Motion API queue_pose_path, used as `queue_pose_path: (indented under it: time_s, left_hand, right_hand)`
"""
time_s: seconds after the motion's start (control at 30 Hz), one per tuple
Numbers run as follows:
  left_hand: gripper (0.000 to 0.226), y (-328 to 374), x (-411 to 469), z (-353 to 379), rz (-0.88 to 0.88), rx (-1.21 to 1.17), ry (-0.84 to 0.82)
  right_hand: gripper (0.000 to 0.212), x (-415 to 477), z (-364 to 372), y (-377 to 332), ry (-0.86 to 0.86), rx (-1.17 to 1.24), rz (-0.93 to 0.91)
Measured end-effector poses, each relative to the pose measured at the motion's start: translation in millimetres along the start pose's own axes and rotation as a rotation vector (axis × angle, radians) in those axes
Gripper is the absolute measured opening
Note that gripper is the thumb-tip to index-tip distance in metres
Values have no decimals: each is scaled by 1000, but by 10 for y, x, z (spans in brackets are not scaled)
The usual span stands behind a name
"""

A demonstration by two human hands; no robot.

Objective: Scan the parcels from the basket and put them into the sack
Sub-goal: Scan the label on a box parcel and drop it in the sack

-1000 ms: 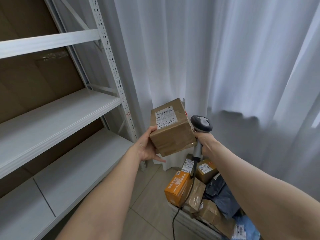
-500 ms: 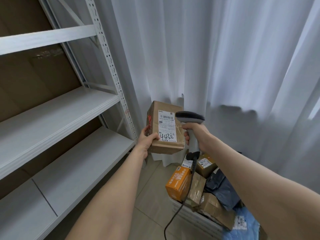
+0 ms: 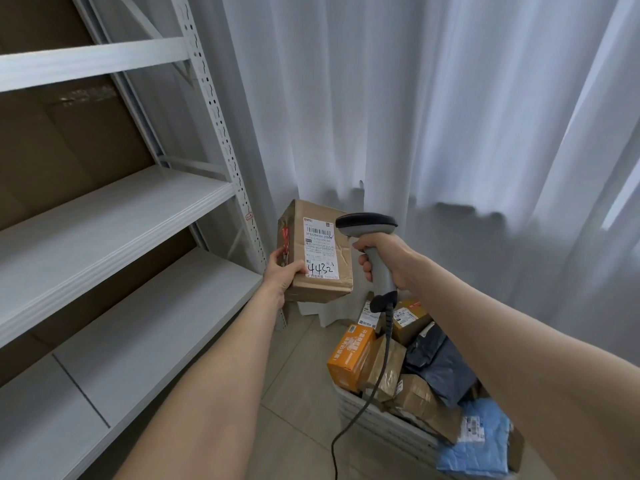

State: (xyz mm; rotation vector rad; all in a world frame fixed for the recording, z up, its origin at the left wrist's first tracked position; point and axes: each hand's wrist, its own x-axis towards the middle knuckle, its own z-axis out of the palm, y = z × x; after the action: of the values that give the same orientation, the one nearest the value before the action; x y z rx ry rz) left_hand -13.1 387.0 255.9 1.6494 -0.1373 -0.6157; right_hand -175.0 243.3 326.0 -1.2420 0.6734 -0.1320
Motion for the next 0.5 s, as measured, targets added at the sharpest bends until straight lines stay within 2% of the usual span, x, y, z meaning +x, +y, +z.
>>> queue_pose_path:
  time_s: [0.2, 0.4, 0.5]
  left_hand:
    - [75, -3, -40, -136, -23, -4, 1]
    - [51, 11, -91, -568, -197, -43, 60]
    - [41, -9, -153, -840, -260, -60, 55]
  right_hand:
    - [10, 34, 147, 28, 14, 47, 18]
    - [16, 191, 502, 247, 172, 169, 24]
    - [27, 276, 722, 418, 190, 130, 46]
